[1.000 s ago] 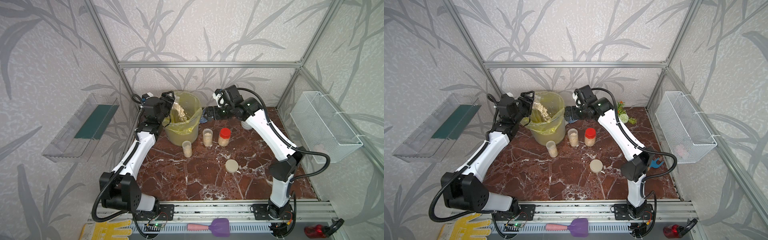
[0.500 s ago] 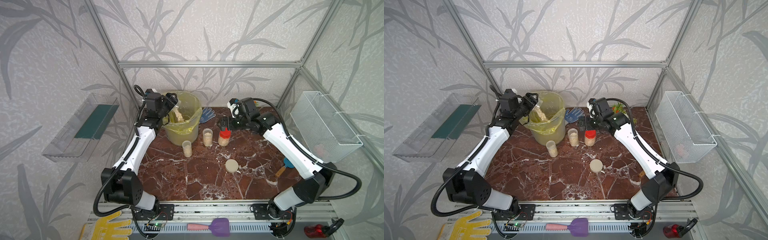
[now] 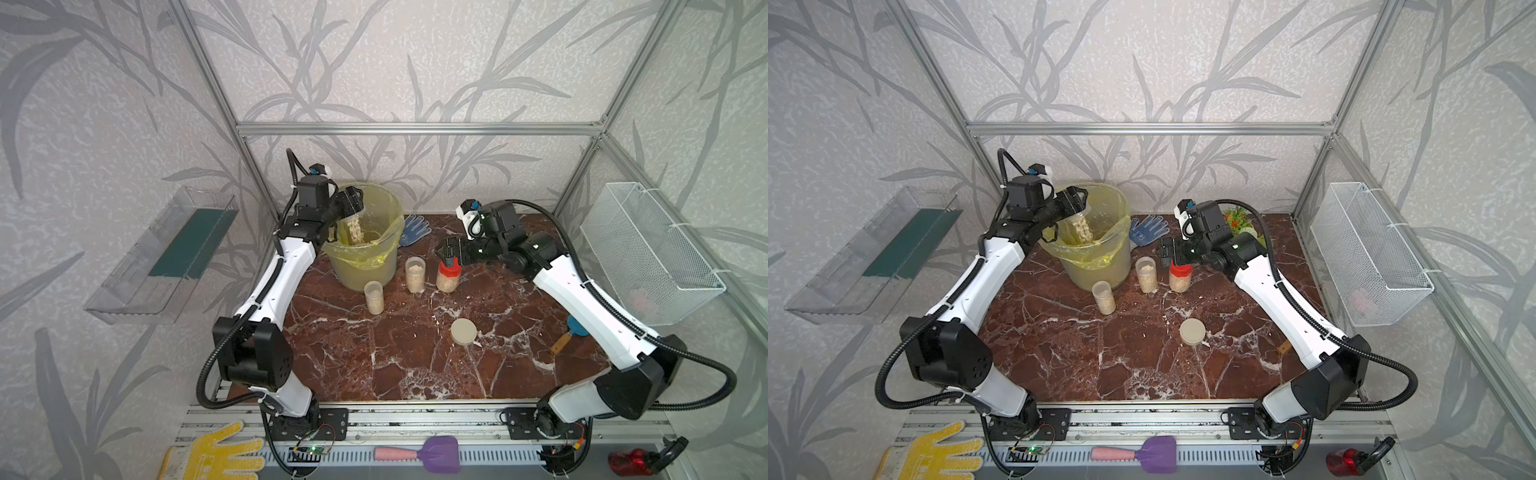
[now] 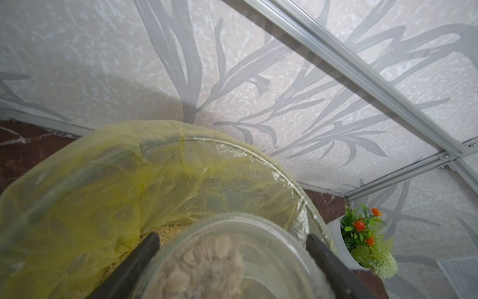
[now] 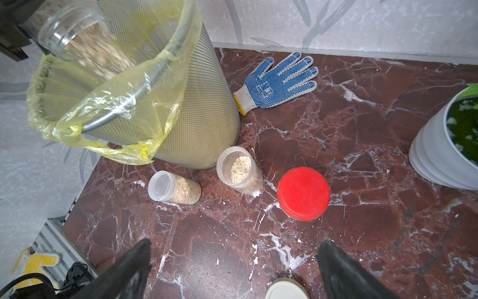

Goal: Empty expired oatmeal from jars
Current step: Pour the expired oatmeal into the trash bin.

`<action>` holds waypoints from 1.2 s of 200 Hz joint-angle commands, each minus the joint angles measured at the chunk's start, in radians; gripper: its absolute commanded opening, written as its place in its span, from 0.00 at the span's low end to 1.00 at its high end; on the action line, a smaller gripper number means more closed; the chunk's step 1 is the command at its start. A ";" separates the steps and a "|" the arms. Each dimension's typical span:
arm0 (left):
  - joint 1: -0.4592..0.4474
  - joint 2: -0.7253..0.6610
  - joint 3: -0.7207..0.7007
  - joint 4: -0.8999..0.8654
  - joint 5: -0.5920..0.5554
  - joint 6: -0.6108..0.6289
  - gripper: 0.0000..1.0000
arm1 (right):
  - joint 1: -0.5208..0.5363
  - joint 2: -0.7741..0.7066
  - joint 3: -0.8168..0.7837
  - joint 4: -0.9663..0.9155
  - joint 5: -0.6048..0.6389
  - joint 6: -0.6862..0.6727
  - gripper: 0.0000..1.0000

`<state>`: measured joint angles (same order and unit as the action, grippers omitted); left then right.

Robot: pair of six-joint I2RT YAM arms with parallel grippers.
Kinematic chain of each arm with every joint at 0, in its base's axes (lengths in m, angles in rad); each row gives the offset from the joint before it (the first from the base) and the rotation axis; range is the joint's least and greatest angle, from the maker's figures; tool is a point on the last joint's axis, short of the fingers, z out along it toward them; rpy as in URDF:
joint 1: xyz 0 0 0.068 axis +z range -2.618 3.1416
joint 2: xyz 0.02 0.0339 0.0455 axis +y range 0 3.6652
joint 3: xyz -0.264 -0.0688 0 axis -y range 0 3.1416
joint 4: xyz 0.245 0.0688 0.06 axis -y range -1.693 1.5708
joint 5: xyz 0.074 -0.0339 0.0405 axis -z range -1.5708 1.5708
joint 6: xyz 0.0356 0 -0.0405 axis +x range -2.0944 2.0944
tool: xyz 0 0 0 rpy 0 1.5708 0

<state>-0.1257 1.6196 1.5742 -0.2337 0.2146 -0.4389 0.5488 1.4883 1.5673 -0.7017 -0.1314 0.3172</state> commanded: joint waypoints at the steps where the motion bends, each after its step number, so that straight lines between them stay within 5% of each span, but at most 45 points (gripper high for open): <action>1: -0.021 0.010 0.066 -0.010 0.028 0.187 0.00 | -0.003 -0.033 -0.004 0.012 0.018 -0.024 0.99; 42: -0.094 0.063 0.150 -0.126 -0.078 0.444 0.00 | -0.003 -0.046 -0.032 0.046 0.025 0.001 0.99; 55: -0.085 0.059 0.152 -0.123 -0.218 0.405 0.00 | -0.003 -0.048 -0.045 0.059 0.018 0.010 0.99; 72: -0.088 0.048 0.126 -0.060 -0.083 0.459 0.00 | -0.003 -0.047 -0.047 0.059 0.026 0.007 0.99; 87: -0.092 0.037 0.141 -0.099 -0.233 0.392 0.00 | -0.004 -0.041 -0.047 0.073 0.031 0.006 0.99; 99: -0.092 0.027 0.104 -0.034 -0.068 0.424 0.00 | -0.003 -0.032 -0.042 0.076 0.023 0.004 0.99; 113: -0.120 0.033 0.119 -0.067 -0.271 0.392 0.00 | -0.003 -0.016 -0.023 0.065 0.017 -0.003 0.99; 128: -0.131 0.054 0.128 -0.065 -0.036 0.407 0.00 | -0.004 0.002 -0.004 0.052 -0.007 -0.015 0.99; 143: -0.165 0.077 0.150 -0.104 -0.318 0.429 0.00 | -0.003 0.018 0.014 0.040 -0.019 -0.013 0.99; 156: -0.108 0.084 0.154 -0.118 -0.011 0.409 0.00 | -0.003 0.028 0.032 0.018 -0.037 -0.025 0.99; 169: -0.104 0.072 0.123 -0.096 -0.198 0.344 0.00 | -0.003 0.029 0.028 0.018 -0.028 -0.024 0.99; 183: -0.104 0.052 0.088 -0.063 -0.016 0.412 0.00 | -0.003 0.026 0.018 0.032 -0.036 -0.025 0.99; 196: -0.087 0.046 0.096 -0.095 -0.278 0.357 0.00 | -0.003 0.023 0.015 0.039 -0.038 -0.020 0.99; 210: 0.013 0.002 0.045 -0.032 0.018 0.228 0.00 | -0.002 0.015 0.001 0.065 -0.068 -0.028 0.99; 223: 0.023 -0.019 -0.003 0.045 0.011 0.144 0.00 | -0.002 0.002 -0.024 0.116 -0.093 -0.025 0.99; 230: -0.013 -0.013 0.004 0.042 0.061 0.206 0.00 | -0.002 -0.002 -0.033 0.134 -0.101 -0.018 0.99; 240: -0.090 0.035 0.071 -0.048 -0.156 0.370 0.00 | -0.002 -0.008 -0.040 0.154 -0.103 0.003 0.99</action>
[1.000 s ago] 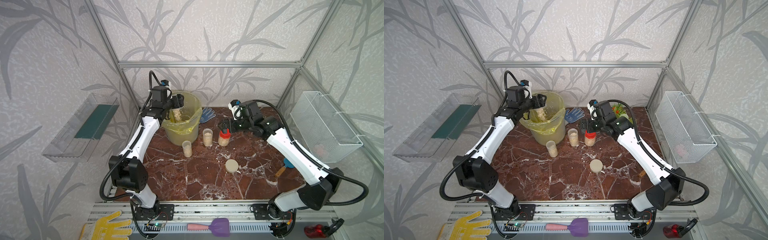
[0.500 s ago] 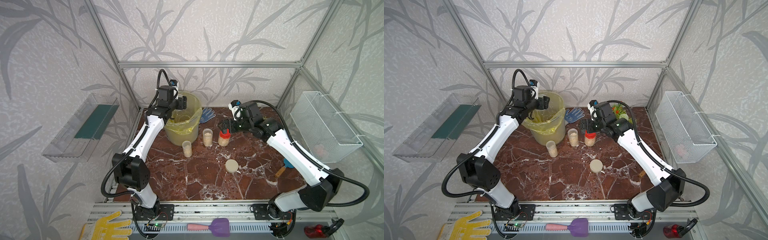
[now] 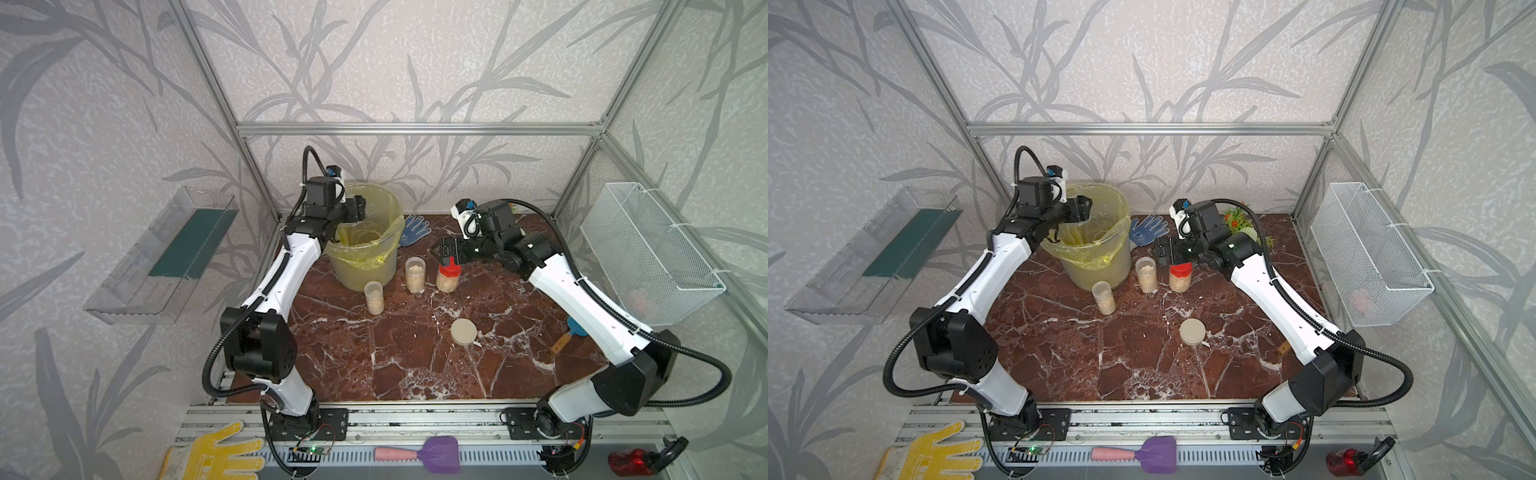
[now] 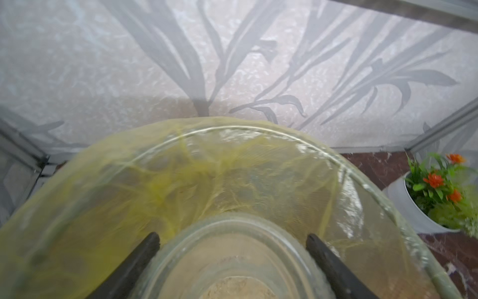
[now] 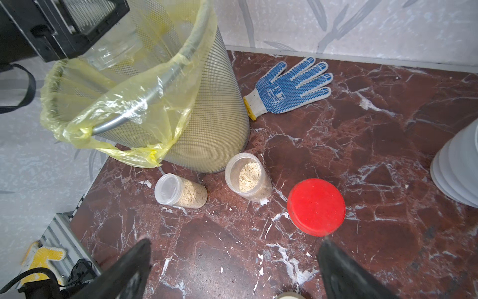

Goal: Empty expired oatmeal from jars
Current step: Pour the expired oatmeal into the trash bin, then place the jar at the center of the board.

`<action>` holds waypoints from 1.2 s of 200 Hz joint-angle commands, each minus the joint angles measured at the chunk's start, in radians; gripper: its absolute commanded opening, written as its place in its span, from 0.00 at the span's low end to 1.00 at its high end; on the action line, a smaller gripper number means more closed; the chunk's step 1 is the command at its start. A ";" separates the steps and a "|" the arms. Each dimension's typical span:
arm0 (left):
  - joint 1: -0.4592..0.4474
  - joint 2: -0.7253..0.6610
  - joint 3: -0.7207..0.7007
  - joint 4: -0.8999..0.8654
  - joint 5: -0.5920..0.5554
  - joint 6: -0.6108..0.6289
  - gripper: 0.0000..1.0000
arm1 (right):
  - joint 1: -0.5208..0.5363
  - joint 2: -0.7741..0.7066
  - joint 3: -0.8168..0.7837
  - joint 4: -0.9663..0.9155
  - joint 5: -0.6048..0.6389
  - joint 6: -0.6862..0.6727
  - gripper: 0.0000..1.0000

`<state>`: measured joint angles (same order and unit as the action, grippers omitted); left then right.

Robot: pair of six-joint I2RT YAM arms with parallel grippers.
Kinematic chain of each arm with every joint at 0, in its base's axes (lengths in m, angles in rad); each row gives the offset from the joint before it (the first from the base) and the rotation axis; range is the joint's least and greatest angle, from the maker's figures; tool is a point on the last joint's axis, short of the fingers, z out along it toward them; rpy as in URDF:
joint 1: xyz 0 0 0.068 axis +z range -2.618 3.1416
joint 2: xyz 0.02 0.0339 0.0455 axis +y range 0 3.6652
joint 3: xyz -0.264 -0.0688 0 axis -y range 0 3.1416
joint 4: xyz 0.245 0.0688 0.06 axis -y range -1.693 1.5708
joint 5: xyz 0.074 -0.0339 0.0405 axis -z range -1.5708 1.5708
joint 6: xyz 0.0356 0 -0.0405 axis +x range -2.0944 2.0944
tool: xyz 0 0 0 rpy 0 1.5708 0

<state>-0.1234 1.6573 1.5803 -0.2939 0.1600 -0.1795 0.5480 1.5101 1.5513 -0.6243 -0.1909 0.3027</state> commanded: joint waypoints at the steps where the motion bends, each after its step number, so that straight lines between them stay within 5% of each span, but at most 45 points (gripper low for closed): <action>1: -0.096 0.003 0.079 -0.005 -0.119 0.120 0.00 | -0.001 -0.030 -0.024 0.076 -0.043 0.017 0.99; 12: -0.105 0.051 0.216 -0.184 -0.141 0.125 0.00 | 0.000 -0.031 -0.020 0.075 -0.047 0.024 0.99; 18: -0.105 0.039 0.180 -0.130 -0.122 0.154 0.00 | 0.001 -0.033 -0.020 0.075 -0.049 0.025 0.99; 29: -0.093 0.009 0.090 0.017 -0.257 0.144 0.00 | 0.002 -0.036 -0.019 0.071 -0.049 0.026 0.99; 44: -0.067 -0.009 0.148 -0.073 -0.069 0.139 0.00 | 0.003 -0.038 -0.015 0.058 -0.048 0.011 0.99; 64: -0.069 -0.026 0.143 -0.084 -0.117 0.108 0.00 | 0.002 -0.036 -0.022 0.077 -0.056 0.013 0.99; 80: -0.066 -0.050 0.022 0.070 -0.182 0.052 0.00 | 0.003 -0.028 -0.018 0.081 -0.075 0.029 0.99; 90: -0.069 -0.049 0.090 -0.037 -0.089 0.050 0.00 | 0.003 -0.024 -0.023 0.092 -0.086 0.039 0.99; 98: -0.087 -0.057 0.052 0.046 -0.090 0.057 0.00 | 0.006 -0.022 -0.029 0.106 -0.087 0.047 0.99; 107: -0.089 -0.040 0.025 0.107 -0.162 0.017 0.00 | 0.005 -0.019 -0.035 0.123 -0.101 0.063 0.99; 130: -0.088 -0.009 0.147 -0.053 -0.058 -0.099 0.00 | 0.019 -0.017 -0.023 0.119 -0.098 0.072 0.99; 194: -0.105 -0.134 0.023 0.084 -0.098 -0.632 0.00 | 0.024 -0.042 -0.080 0.300 -0.142 0.273 0.99; 240: -0.156 -0.252 -0.072 0.192 -0.226 -0.845 0.00 | 0.028 -0.065 -0.145 0.494 -0.178 0.454 0.99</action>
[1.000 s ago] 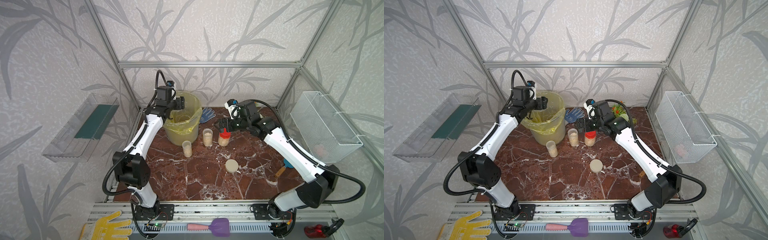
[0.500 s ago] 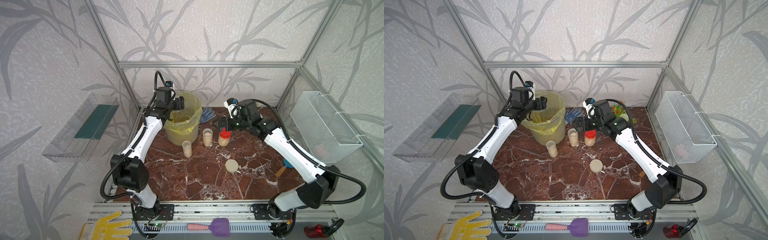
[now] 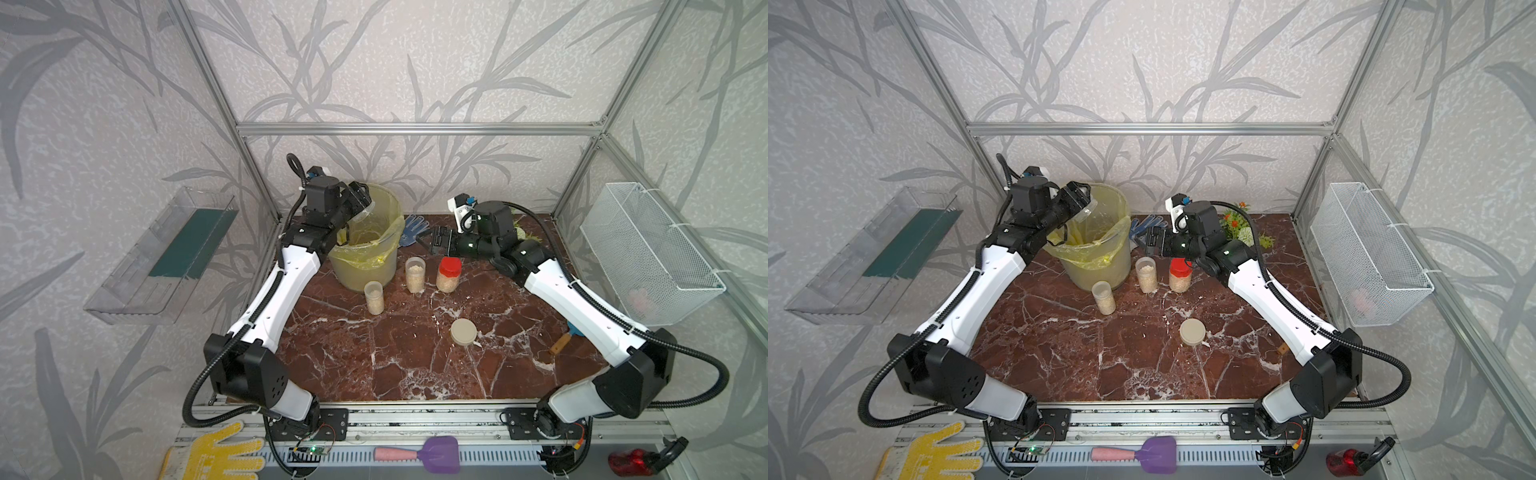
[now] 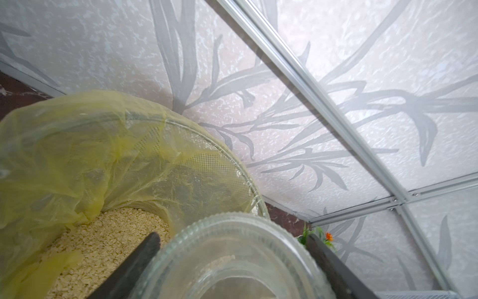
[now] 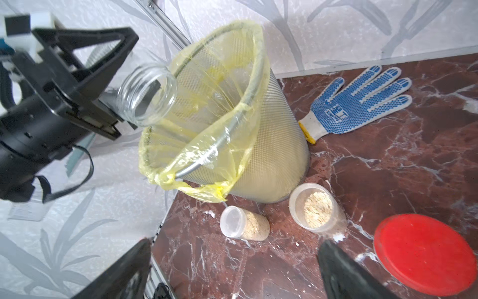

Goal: Empty expired oatmeal from jars
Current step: Place the jar at the center of the board.

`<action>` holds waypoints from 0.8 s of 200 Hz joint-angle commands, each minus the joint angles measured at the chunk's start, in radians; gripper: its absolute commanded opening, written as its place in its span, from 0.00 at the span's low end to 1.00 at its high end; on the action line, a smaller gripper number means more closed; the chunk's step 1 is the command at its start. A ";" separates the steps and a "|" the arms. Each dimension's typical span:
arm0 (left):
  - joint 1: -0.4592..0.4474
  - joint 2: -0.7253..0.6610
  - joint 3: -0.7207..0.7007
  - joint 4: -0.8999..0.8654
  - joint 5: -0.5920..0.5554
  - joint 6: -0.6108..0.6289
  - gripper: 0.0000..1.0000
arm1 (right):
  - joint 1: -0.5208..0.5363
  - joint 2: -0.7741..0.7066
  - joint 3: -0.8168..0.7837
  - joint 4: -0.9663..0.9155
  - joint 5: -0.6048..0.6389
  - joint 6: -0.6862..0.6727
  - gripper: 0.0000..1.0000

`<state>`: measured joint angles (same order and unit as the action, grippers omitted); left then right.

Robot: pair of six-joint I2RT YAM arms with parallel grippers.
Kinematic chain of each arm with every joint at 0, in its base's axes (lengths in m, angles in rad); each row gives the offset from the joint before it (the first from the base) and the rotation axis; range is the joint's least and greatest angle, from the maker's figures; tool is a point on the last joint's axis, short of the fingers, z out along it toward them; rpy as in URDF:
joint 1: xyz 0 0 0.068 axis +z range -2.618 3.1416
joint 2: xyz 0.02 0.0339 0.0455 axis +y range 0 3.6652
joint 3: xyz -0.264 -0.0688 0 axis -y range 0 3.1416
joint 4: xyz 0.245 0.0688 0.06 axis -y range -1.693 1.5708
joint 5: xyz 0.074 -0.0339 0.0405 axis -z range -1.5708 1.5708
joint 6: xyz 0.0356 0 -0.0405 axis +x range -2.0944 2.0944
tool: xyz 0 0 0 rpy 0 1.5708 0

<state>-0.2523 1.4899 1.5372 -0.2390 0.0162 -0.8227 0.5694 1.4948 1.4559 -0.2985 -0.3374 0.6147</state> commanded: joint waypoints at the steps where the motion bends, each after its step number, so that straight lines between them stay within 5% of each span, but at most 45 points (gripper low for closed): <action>1: -0.027 -0.088 -0.032 0.140 -0.085 -0.207 0.00 | 0.007 -0.049 -0.049 0.168 -0.032 0.142 0.99; 62: -0.151 -0.196 -0.196 0.292 -0.259 -0.470 0.00 | 0.054 -0.111 -0.186 0.431 0.050 0.383 0.95; 160: -0.439 -0.255 -0.356 0.454 -0.562 -0.630 0.00 | 0.107 -0.222 -0.272 0.467 0.049 0.418 0.66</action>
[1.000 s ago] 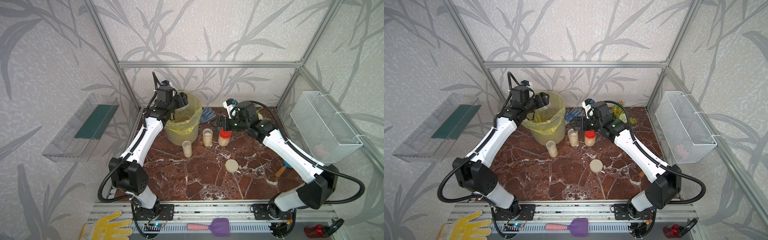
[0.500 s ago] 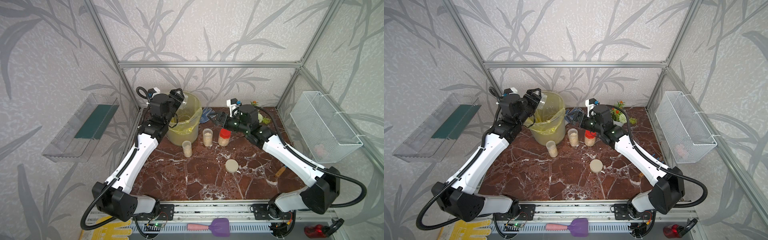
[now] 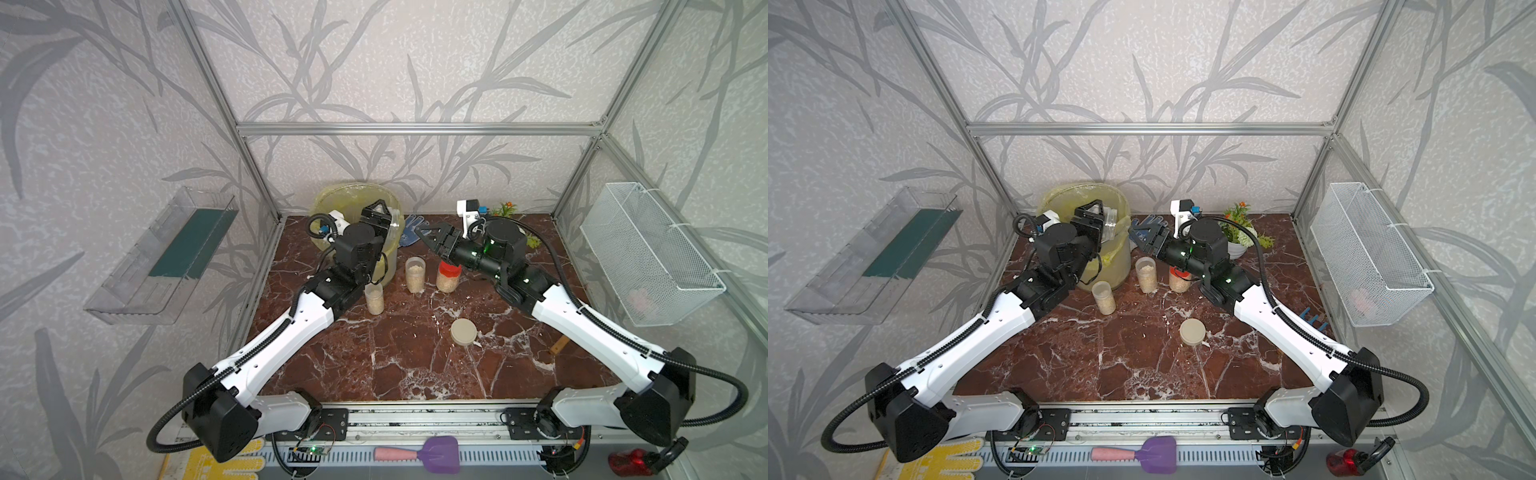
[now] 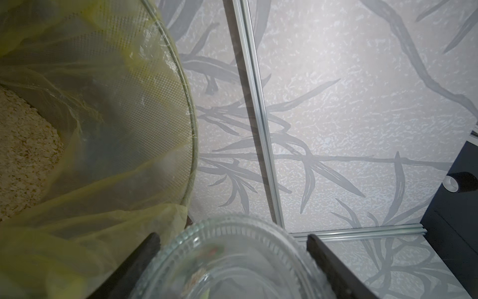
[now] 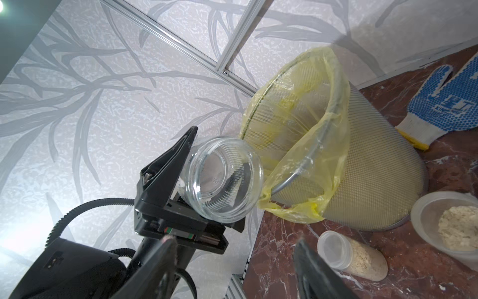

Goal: Empty expired oatmeal from jars
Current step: Place the jar at the center of the board.

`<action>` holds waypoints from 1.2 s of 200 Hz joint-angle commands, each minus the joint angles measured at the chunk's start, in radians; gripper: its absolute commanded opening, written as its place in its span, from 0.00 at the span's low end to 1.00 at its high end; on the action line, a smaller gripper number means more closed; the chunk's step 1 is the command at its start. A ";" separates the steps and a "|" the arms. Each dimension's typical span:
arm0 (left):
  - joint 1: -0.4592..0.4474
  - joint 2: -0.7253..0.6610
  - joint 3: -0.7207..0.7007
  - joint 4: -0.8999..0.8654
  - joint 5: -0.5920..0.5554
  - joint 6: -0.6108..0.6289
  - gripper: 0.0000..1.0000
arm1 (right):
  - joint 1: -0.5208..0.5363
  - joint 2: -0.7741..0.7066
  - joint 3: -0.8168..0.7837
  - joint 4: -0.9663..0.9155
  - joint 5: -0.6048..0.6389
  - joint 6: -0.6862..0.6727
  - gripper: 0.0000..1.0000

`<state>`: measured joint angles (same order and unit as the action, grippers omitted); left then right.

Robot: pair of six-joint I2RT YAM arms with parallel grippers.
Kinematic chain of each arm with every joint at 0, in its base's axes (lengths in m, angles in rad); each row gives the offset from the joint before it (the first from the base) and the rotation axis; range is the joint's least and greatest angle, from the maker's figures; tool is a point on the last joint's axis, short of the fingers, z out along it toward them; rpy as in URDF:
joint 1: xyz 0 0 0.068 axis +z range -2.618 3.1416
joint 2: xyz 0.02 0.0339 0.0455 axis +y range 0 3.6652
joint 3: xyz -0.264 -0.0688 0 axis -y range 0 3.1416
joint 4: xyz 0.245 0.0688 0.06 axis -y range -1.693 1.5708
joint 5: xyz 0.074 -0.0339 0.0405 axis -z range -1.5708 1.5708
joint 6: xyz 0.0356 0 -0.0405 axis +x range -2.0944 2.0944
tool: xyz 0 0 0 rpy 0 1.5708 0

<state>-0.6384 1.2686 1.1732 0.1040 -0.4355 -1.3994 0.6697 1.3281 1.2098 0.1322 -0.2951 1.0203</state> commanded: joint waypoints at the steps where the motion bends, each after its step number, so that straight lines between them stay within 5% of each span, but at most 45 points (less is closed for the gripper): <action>1: -0.055 -0.034 0.007 0.111 -0.111 -0.054 0.00 | 0.007 -0.056 -0.027 0.036 0.007 0.013 0.66; 74: -0.146 -0.054 -0.083 0.148 -0.162 -0.126 0.00 | 0.008 -0.119 -0.061 0.037 -0.054 -0.002 0.57; 240: -0.152 -0.061 -0.135 0.109 -0.091 -0.178 0.00 | 0.008 -0.066 -0.088 0.113 -0.119 0.030 0.53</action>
<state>-0.7860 1.2232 1.0454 0.1719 -0.5404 -1.5562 0.6754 1.2812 1.1252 0.1921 -0.3946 1.0367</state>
